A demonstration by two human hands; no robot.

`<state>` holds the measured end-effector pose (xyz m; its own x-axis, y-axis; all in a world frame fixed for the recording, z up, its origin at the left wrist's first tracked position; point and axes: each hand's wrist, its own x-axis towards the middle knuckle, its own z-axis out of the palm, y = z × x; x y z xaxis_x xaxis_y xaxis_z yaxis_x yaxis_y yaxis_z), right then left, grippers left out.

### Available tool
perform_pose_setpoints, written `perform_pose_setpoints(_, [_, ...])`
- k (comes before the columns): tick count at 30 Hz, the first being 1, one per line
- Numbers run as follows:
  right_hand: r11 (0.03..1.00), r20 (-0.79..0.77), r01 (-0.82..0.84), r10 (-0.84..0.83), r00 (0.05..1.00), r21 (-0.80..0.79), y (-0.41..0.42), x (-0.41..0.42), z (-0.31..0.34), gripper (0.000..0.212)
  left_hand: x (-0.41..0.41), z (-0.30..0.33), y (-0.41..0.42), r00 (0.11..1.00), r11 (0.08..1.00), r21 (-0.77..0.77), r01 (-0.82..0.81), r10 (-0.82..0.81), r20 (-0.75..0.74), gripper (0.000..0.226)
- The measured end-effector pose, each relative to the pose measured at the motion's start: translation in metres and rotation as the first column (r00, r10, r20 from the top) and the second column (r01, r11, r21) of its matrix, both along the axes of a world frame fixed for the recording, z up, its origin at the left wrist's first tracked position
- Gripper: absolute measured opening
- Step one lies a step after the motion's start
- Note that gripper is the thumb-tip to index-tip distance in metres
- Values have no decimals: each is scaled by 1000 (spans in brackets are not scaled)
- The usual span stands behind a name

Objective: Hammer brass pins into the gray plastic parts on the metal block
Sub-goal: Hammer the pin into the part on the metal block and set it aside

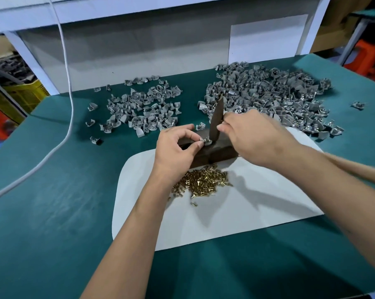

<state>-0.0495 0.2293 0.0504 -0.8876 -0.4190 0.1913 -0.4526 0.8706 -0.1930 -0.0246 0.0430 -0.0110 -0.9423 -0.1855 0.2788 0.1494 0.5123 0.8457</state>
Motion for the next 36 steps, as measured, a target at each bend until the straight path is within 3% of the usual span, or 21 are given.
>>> perform_pose_setpoints(4, [993, -36, 39, -43, 998, -107, 25, -4, 4, 30, 2, 0, 0, 1000, 1000, -22, -17, 17, -6, 24])
perform_pose_setpoints(7, [962, 0, 174, -178, 984, -209, 53, -8, 0, 32, 2, 0, 0, 1000, 999, 49, -21, 20, 9, 18])
perform_pose_setpoints(12, [909, 5, 412, -412, 911, -60, 81, -1, -12, 32, 3, 0, 1, 999, 992, 127, 9, -14, 40, 20])
perform_pose_setpoints(17, [873, 56, 480, -485, 872, 90, 74, 6, -21, 25, 5, 3, 4, 998, 991, 129, 34, -40, 45, 21])
perform_pose_setpoints(21, [912, -78, 410, -411, 908, -23, 57, 9, -14, 22, 5, 4, 3, 998, 992, 125, 31, -37, 47, 19])
perform_pose_setpoints(23, [964, -89, 235, -247, 965, -127, 37, 11, -9, 15, 5, 4, 3, 998, 992, 121, 41, -46, 40, 18])
perform_pose_setpoints(26, [988, -4, -54, 54, 999, -141, 6, 15, -9, 27, 5, 5, 4, 997, 992, 103, 69, -72, 27, 21])
perform_pose_setpoints(29, [974, -21, -175, 173, 985, -143, -9, 12, -13, 20, 3, 3, 1, 995, 991, 91, 99, -99, -10, 14])
perform_pose_setpoints(32, [974, -44, -123, 117, 992, -188, -8, 3, -10, 19, 1, 1, -2, 997, 974, 226, -10, 28, -77, 16])
perform_pose_setpoints(36, [975, -20, 160, -165, 986, -154, 8, -22, 0, 27, -8, -6, -21, 930, 835, 488, -253, 348, -115, 26])
